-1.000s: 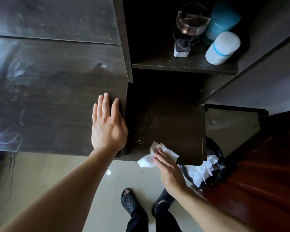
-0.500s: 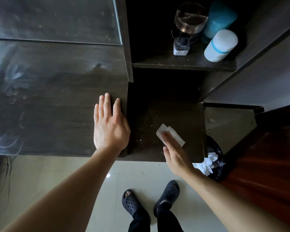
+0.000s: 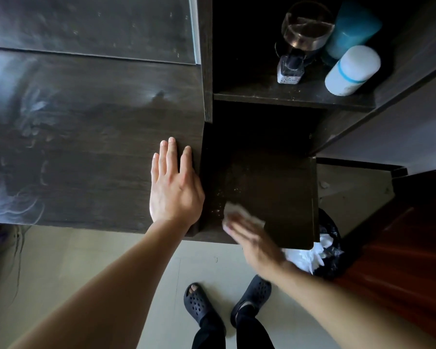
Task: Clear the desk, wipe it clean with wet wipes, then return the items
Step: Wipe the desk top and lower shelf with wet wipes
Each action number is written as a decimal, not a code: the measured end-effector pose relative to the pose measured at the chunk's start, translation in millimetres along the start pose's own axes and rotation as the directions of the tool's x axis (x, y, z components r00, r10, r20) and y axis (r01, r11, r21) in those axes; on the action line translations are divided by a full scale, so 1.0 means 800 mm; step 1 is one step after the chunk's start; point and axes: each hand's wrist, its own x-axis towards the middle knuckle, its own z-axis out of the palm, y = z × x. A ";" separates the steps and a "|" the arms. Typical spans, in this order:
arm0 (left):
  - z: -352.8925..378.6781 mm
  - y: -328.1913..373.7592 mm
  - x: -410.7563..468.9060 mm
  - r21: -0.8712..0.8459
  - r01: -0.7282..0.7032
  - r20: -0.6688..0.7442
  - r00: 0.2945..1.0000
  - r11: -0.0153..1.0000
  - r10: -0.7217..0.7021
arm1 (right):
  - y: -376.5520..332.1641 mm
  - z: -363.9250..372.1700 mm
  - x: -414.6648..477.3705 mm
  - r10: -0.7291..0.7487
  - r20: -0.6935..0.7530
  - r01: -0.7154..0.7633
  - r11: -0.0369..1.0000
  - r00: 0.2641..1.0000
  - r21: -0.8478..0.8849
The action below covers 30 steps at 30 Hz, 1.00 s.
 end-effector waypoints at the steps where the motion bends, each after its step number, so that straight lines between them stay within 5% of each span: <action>1: -0.001 0.000 0.000 0.002 -0.002 0.001 1.000 1.000 0.002 | 0.001 0.001 -0.017 -0.101 0.068 0.102 0.995 0.992 -0.007; 4: -0.001 0.001 0.001 0.007 0.002 0.002 1.000 1.000 -0.002 | 0.051 -0.025 0.006 -0.127 0.061 0.126 0.992 0.990 0.020; 8: 0.000 0.001 0.001 0.013 0.014 0.008 1.000 1.000 -0.014 | 0.094 -0.061 0.109 0.286 -0.097 -0.291 0.956 0.953 -0.038; 10: 0.000 0.001 0.001 0.010 0.014 0.017 1.000 1.000 -0.014 | 0.068 -0.047 0.122 0.349 -0.102 -0.349 0.937 0.932 0.017; 13: -0.001 0.000 0.001 0.005 0.019 0.021 1.000 1.000 -0.019 | 0.019 -0.004 0.055 0.100 0.033 -0.102 0.993 0.994 0.057; 16: -0.001 0.002 0.001 0.005 0.018 0.016 1.000 1.000 -0.018 | 0.029 -0.017 0.008 -0.139 0.177 0.125 0.988 0.974 0.091; 23: 0.000 0.000 0.001 -0.003 0.016 -0.009 1.000 1.000 -0.016 | 0.077 -0.048 0.161 0.265 0.047 -0.266 0.964 0.963 0.014; 28: -0.014 -0.023 -0.026 -0.002 0.047 -0.008 0.999 0.999 -0.047 | 0.015 -0.007 0.055 -0.198 0.218 0.186 0.980 0.956 0.073; 30: -0.022 -0.037 -0.049 0.011 0.110 -0.032 0.993 0.994 -0.110 | 0.034 -0.024 0.052 -0.259 0.249 0.247 0.966 0.933 0.077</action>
